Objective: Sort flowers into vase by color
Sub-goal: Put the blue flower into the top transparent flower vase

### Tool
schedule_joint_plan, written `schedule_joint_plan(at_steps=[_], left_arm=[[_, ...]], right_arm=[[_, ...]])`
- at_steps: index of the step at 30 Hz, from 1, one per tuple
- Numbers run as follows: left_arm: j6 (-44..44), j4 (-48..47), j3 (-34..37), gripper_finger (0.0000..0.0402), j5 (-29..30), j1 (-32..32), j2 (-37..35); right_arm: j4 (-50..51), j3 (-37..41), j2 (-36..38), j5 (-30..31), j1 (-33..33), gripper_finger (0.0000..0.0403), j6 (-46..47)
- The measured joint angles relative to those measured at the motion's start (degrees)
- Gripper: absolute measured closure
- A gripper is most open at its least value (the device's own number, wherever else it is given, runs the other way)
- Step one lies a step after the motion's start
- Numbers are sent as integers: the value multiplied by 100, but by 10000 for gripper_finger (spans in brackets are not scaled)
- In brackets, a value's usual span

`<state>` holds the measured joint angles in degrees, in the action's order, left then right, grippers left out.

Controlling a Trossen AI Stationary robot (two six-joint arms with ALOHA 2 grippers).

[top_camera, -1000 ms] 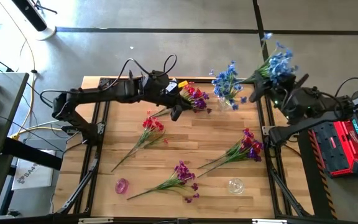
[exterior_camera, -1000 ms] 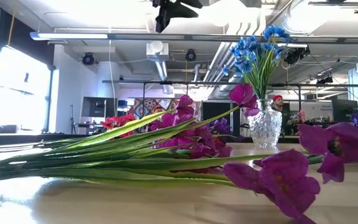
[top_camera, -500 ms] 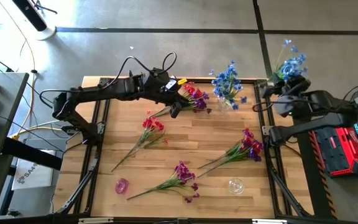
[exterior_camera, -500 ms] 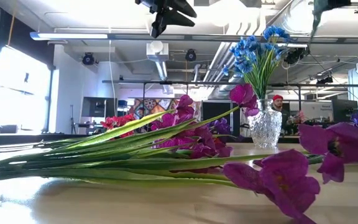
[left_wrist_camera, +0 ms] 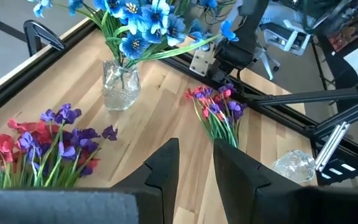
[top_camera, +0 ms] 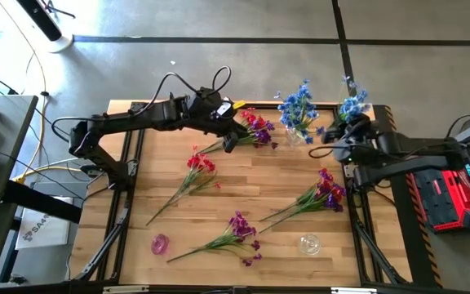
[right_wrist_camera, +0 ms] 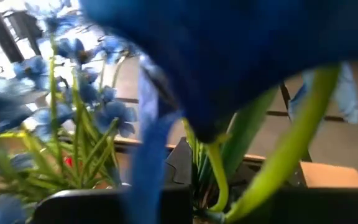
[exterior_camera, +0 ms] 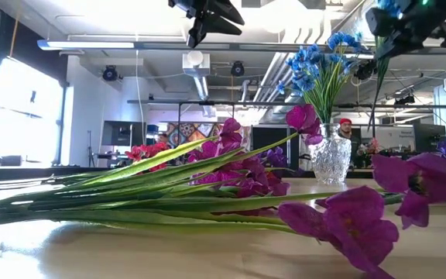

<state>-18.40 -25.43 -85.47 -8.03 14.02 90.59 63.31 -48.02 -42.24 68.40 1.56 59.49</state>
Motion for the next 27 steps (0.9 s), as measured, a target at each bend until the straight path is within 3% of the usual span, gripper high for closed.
schedule_joint_plan(at_steps=[3, 9, 12, 20, 27], left_arm=[[-79, 0, 0, 314, 2, 0, 0], [-99, -5, 0, 314, 6, -56, 0], [-98, -30, 0, 314, 6, -97, 0], [-97, -48, 0, 314, 6, -136, 0], [-97, -51, 0, 314, 6, -136, 0]], right_arm=[[-559, 132, -1, 0, -186, 403, -398], [-2547, 176, -15, -354, -515, 403, -2777], [-3214, 176, -19, -637, -755, 403, -3442], [-3565, 176, -472, -1614, -1399, 403, -3699], [-4109, 180, -876, -1939, -1507, 403, -4055]])
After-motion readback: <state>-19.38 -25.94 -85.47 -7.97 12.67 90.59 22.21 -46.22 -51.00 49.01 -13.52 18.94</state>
